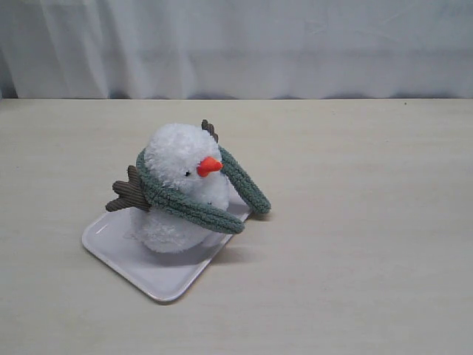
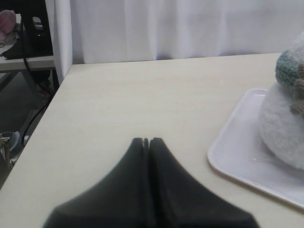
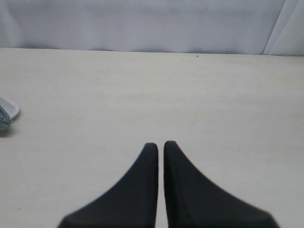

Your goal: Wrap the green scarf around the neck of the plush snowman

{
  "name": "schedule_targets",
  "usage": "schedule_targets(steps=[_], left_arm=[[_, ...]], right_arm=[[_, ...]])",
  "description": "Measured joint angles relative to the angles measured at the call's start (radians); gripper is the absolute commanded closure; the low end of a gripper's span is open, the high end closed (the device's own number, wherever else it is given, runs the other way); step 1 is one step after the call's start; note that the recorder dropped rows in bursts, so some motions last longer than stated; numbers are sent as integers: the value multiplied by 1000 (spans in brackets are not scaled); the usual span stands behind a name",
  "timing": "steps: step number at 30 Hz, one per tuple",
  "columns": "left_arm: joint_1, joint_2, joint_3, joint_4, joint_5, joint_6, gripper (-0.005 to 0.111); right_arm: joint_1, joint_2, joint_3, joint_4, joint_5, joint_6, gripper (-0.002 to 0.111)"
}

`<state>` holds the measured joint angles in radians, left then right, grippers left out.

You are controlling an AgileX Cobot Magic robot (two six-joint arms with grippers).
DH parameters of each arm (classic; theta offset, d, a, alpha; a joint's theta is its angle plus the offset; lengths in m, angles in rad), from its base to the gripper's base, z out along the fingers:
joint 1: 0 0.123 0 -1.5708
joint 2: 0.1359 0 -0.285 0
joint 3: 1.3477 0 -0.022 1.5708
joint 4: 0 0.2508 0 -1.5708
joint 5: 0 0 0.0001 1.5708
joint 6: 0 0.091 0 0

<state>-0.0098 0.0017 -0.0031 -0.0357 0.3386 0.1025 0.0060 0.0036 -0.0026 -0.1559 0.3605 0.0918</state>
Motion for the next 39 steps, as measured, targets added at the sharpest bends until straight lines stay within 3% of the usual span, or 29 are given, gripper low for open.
schedule_targets(steps=[39], left_arm=[[0,0,0,0,0,0,107]], right_arm=[[0,0,0,43,-2,-1,104]])
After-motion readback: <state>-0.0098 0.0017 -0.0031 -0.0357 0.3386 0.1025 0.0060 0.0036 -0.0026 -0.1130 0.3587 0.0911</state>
